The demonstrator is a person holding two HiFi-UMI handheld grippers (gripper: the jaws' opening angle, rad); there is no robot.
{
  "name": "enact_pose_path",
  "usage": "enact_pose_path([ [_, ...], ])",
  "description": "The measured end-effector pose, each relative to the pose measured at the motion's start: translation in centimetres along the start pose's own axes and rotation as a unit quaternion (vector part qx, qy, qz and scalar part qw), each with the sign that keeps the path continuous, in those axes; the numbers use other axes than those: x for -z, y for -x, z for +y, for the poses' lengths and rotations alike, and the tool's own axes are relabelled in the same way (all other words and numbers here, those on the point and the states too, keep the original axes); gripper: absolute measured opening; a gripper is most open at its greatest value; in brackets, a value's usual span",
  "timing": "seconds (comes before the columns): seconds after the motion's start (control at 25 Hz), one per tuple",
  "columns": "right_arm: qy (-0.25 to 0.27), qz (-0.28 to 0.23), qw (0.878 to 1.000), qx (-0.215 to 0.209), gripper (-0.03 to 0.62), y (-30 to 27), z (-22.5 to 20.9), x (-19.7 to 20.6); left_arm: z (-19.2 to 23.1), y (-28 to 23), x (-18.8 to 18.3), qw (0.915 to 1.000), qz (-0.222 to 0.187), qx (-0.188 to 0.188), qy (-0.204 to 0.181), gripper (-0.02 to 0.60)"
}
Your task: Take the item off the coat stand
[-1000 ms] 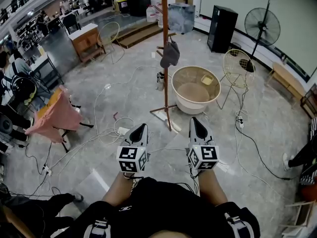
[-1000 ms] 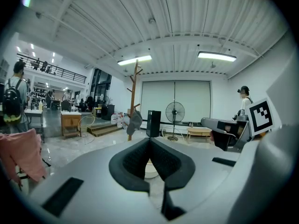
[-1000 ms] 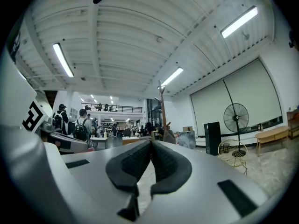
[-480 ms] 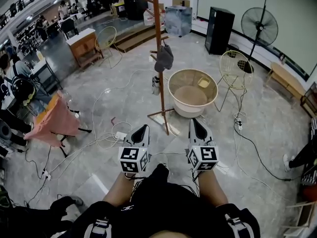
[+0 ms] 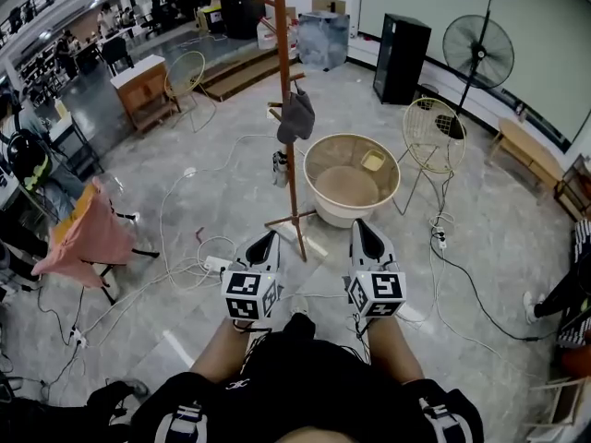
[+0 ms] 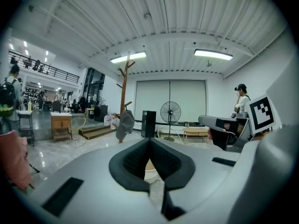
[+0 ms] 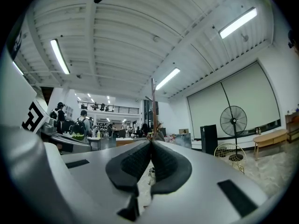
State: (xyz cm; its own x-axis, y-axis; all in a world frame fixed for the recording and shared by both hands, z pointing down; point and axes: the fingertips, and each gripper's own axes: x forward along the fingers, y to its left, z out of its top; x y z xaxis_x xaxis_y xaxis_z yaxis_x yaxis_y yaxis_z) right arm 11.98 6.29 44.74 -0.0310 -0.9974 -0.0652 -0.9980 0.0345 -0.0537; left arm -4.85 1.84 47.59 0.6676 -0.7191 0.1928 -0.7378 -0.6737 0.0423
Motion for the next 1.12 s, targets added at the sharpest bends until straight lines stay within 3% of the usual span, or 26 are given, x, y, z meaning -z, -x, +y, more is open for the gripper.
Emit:
enact_pose_path([
  [0.28,0.002,0.007,1.000,0.004,0.015,-10.0,-2.1,-0.5,5.1,-8.8,-2.5,0.9999,-0.001,0.009,0.006,0.012],
  [0.72,0.015,0.006,1.000,0.005,0.015,-29.7,-6.1,-0.7,16.6,-24.9,-7.2,0.9999,-0.008,0.009,0.012,0.012],
  [1.12,0.004,0.010,1.000,0.014,0.015,-40.8,-9.1,0.2,22.5,-34.8,-8.6,0.9996,0.004,0.019,0.018,0.012],
])
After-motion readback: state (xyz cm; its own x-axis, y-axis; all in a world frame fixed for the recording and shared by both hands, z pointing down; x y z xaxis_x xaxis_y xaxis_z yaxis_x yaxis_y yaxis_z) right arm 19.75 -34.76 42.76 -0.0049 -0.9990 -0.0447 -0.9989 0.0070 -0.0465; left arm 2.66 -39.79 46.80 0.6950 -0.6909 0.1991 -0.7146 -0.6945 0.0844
